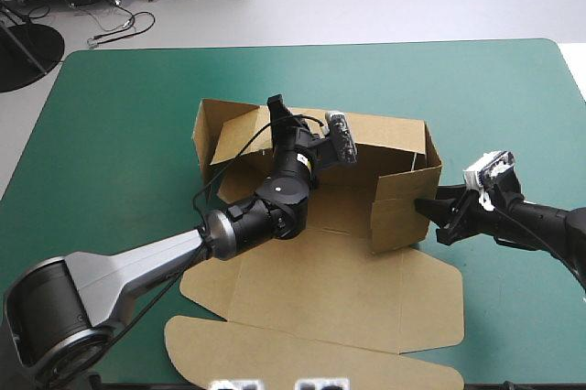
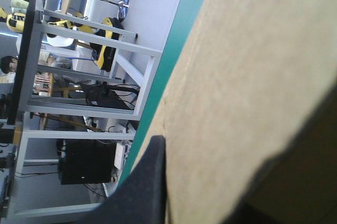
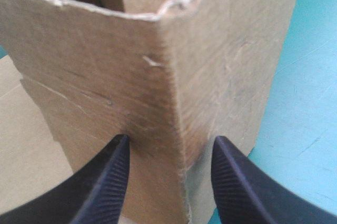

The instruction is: Fold the box

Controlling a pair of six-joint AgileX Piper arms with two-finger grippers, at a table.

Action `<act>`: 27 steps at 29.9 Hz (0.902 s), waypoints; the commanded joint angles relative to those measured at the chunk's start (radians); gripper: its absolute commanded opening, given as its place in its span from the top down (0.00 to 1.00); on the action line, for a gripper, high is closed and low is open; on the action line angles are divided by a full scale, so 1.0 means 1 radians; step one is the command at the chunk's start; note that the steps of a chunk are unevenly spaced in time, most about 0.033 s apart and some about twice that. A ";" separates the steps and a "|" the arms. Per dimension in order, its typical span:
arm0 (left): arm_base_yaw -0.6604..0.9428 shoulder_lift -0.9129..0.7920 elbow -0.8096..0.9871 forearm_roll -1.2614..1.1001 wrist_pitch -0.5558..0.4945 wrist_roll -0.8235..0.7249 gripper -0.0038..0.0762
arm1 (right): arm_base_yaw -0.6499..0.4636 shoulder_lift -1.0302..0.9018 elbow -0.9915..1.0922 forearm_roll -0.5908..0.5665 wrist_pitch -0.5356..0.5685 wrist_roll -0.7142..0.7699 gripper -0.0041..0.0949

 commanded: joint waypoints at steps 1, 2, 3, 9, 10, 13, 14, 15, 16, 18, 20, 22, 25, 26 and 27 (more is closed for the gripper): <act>-0.027 -0.030 -0.057 -0.070 -0.093 0.013 0.96 | 0.048 -0.023 -0.019 0.079 -0.065 -0.019 0.50; -0.033 -0.030 -0.067 -0.078 -0.090 0.038 0.96 | 0.068 -0.023 -0.019 0.096 -0.096 -0.019 0.50; -0.040 -0.030 -0.076 -0.096 -0.090 0.071 0.96 | 0.088 -0.023 -0.019 0.117 -0.130 -0.022 0.50; -0.065 -0.030 -0.078 -0.161 -0.088 0.155 0.96 | 0.157 -0.023 -0.019 0.228 -0.313 -0.024 0.51; -0.065 -0.030 -0.078 -0.161 -0.084 0.155 0.96 | 0.162 -0.023 -0.019 0.240 -0.326 -0.024 0.52; -0.065 -0.030 -0.078 -0.152 -0.071 0.155 0.96 | 0.168 -0.023 -0.019 0.247 -0.368 -0.024 0.62; -0.065 -0.030 -0.078 -0.152 -0.071 0.155 0.96 | 0.168 -0.023 -0.019 0.247 -0.378 -0.024 0.69; -0.065 -0.030 -0.078 -0.152 -0.071 0.155 0.96 | 0.168 -0.023 -0.019 0.247 -0.383 -0.024 0.77; -0.065 -0.030 -0.078 -0.152 -0.071 0.157 0.96 | 0.168 -0.023 -0.019 0.247 -0.383 -0.024 0.83; -0.065 -0.030 -0.076 -0.152 -0.071 0.177 0.96 | 0.168 -0.023 -0.019 0.247 -0.379 -0.024 0.98; -0.065 -0.030 -0.075 -0.152 -0.071 0.207 0.96 | 0.168 -0.023 -0.019 0.245 -0.379 -0.024 0.96; -0.065 -0.030 -0.075 -0.147 -0.071 0.211 0.96 | 0.168 -0.023 -0.019 0.245 -0.379 -0.024 0.96; -0.065 -0.028 -0.075 -0.140 -0.071 0.211 0.95 | 0.168 -0.023 -0.019 0.245 -0.374 -0.024 0.96; -0.065 -0.028 -0.075 -0.135 -0.071 0.211 0.94 | 0.168 -0.023 -0.019 0.241 -0.374 -0.024 0.96; -0.062 -0.023 -0.075 -0.135 -0.071 0.211 0.92 | 0.168 -0.023 -0.019 0.237 -0.374 -0.020 0.96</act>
